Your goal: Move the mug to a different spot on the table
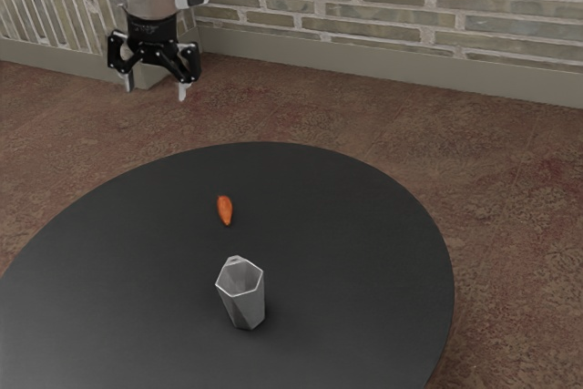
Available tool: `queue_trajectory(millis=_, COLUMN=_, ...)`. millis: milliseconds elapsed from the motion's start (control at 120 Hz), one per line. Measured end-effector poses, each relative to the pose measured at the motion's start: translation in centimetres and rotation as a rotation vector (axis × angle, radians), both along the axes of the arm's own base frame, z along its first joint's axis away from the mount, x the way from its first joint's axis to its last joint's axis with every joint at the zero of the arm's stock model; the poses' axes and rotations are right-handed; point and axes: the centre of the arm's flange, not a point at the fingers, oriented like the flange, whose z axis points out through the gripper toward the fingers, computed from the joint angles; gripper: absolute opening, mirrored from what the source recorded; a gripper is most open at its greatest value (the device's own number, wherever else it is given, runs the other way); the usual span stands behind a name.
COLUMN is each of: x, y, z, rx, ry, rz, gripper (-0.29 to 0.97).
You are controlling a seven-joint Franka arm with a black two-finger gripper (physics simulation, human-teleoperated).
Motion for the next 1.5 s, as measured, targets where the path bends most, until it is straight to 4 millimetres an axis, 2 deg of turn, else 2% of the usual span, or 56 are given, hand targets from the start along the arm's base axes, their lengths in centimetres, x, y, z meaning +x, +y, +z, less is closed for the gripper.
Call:
queue_trajectory(millis=83, x=0.2, y=-0.2, z=-1.0, rx=-0.001, ry=-0.011, rz=0.018, gripper=0.68)
queue_trajectory(millis=217, x=0.2, y=-1.3, z=-5.8, rx=-0.015, ry=0.009, rz=0.026, gripper=0.68)
queue_trajectory(millis=325, x=0.2, y=-2.1, z=-7.5, rx=-0.085, ry=-0.015, rz=0.05, gripper=0.68)
queue_trajectory(millis=467, x=-1.7, y=-4.2, z=-9.6, rx=-0.172, ry=-0.021, rz=0.088, gripper=0.68)
queue_trajectory(millis=667, x=-3.0, y=-6.4, z=-14.5, rx=-0.24, ry=-0.009, rz=0.143, gripper=0.68)
queue_trajectory(millis=967, x=-5.2, y=-7.0, z=-22.2, rx=-0.306, ry=0.051, rz=0.289, gripper=0.68)
queue_trajectory(millis=1233, x=-6.5, y=-9.6, z=-26.3, rx=-0.367, ry=0.057, rz=0.36, gripper=0.68)
queue_trajectory(millis=1400, x=-5.8, y=-9.0, z=-26.9, rx=-0.392, ry=0.022, rz=0.414, gripper=0.66)
queue_trajectory(millis=1500, x=-5.6, y=-8.9, z=-28.1, rx=-0.4, ry=0.032, rz=0.437, gripper=0.6)
